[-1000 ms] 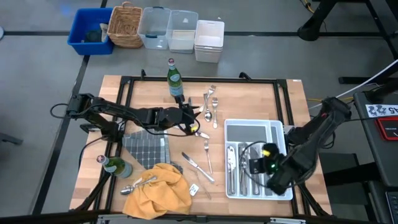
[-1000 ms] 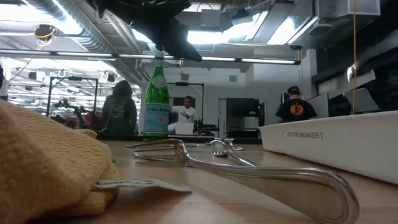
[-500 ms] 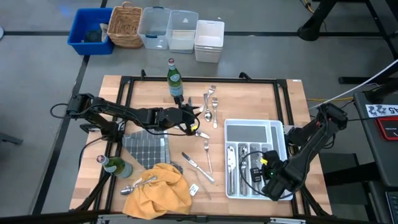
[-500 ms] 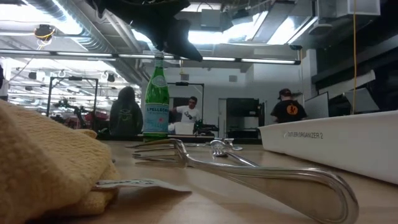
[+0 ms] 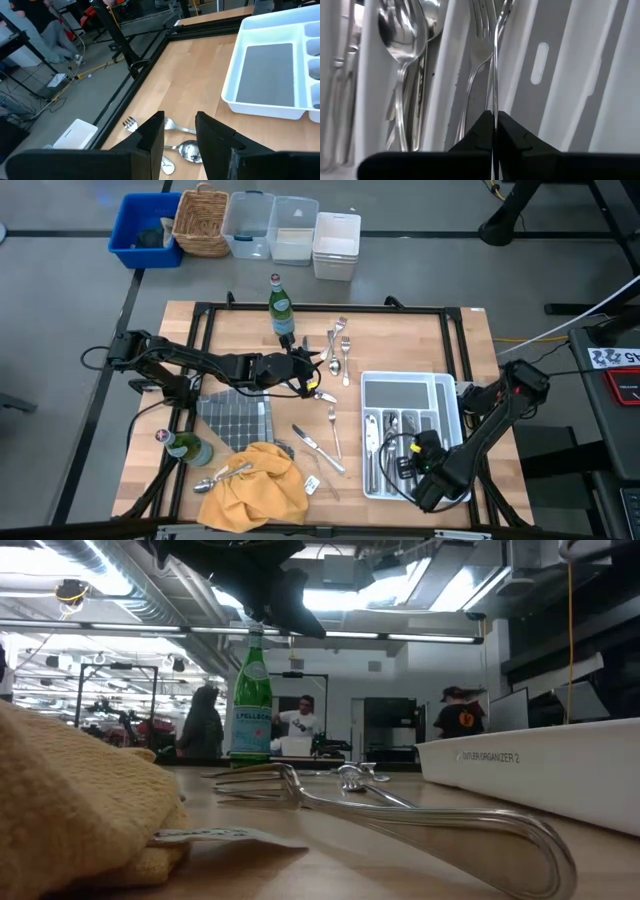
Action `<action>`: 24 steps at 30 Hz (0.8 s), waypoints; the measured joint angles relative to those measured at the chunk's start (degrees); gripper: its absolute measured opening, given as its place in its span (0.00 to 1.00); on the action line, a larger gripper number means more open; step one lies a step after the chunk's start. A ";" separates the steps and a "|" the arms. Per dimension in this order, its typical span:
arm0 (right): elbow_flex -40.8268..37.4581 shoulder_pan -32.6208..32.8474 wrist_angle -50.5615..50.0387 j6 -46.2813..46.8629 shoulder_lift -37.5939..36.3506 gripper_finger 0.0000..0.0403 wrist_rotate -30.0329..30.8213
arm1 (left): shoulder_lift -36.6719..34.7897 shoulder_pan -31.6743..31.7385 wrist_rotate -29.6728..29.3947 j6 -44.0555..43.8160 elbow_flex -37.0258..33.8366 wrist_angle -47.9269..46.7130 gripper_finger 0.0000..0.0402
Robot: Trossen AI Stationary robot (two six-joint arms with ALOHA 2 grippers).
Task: Sort silverware
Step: Stack the silver fork into the white utensil tray with the other silver forks
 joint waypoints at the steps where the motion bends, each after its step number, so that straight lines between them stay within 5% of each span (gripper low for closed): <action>1: 0.00 -0.01 0.19 -0.01 0.67 0.03 -0.01 | 0.00 0.00 0.00 0.02 0.00 0.00 0.25; 17: 0.00 -0.07 5.87 -1.34 3.08 0.27 -1.60 | 0.02 -0.13 0.00 -7.18 0.00 -1.14 0.25; 24: 0.13 -0.07 5.42 -1.25 1.37 0.28 -1.56 | -2.42 -0.13 0.36 -14.50 -0.02 -9.41 0.25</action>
